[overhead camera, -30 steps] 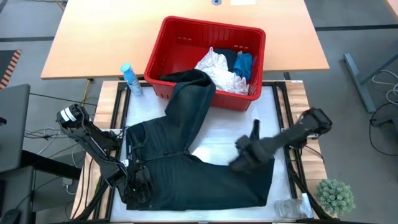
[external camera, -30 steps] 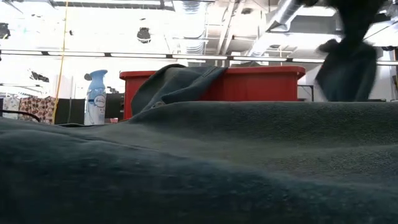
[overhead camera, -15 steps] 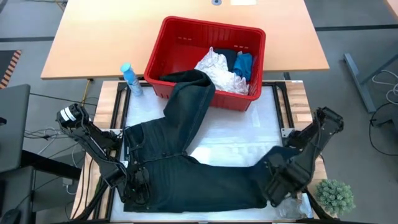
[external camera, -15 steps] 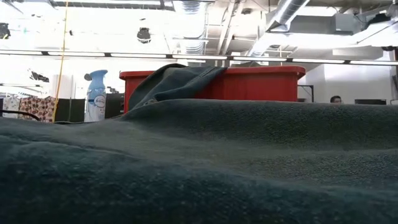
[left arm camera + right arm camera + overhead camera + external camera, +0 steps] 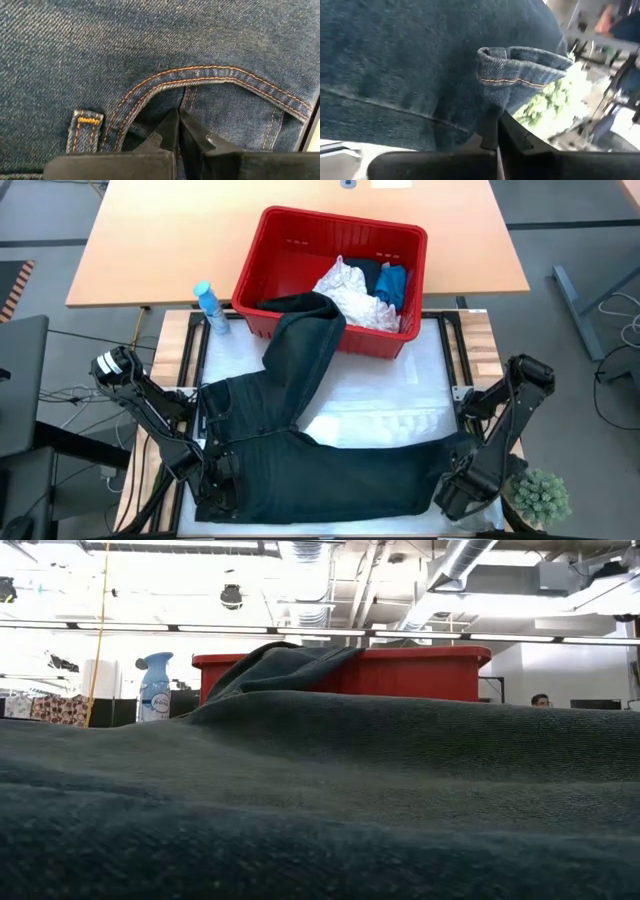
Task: Fold Laundry from Bin
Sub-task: Fold the black pants from the red bin
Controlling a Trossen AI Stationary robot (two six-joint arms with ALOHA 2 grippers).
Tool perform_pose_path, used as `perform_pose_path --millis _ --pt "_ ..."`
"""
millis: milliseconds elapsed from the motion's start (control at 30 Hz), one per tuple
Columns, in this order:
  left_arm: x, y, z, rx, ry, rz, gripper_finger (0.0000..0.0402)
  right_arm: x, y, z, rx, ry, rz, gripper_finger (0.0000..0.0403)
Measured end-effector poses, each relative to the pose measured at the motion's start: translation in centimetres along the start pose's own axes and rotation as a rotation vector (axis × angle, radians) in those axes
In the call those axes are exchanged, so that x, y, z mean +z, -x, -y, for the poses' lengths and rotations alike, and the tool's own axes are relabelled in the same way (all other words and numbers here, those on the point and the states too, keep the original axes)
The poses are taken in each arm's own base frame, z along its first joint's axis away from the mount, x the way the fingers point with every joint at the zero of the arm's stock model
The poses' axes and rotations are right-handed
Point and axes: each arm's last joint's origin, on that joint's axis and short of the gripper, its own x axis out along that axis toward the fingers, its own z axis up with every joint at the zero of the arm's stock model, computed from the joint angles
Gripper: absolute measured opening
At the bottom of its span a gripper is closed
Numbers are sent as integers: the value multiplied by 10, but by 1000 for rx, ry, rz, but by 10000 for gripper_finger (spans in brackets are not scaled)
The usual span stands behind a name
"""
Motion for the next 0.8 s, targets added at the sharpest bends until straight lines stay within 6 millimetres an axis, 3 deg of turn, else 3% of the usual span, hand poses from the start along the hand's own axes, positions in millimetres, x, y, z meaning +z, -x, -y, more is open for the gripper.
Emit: perform_pose_path --millis 200,400,567,700,800 --pt "0 0 0 2 -46 -6 0 3 4 2 63 142 60 81" --pt "0 0 -1 3 -69 -8 0 2 29 25 187 297 17 126" --pt "0 0 -1 5 -70 -8 0 0 47 54 273 343 -59 133" --pt "0 0 -1 6 -70 -8 0 4 65 70 490 374 21 128" --pt "1 0 -1 10 -70 5 0 14 81 75 669 288 116 122"
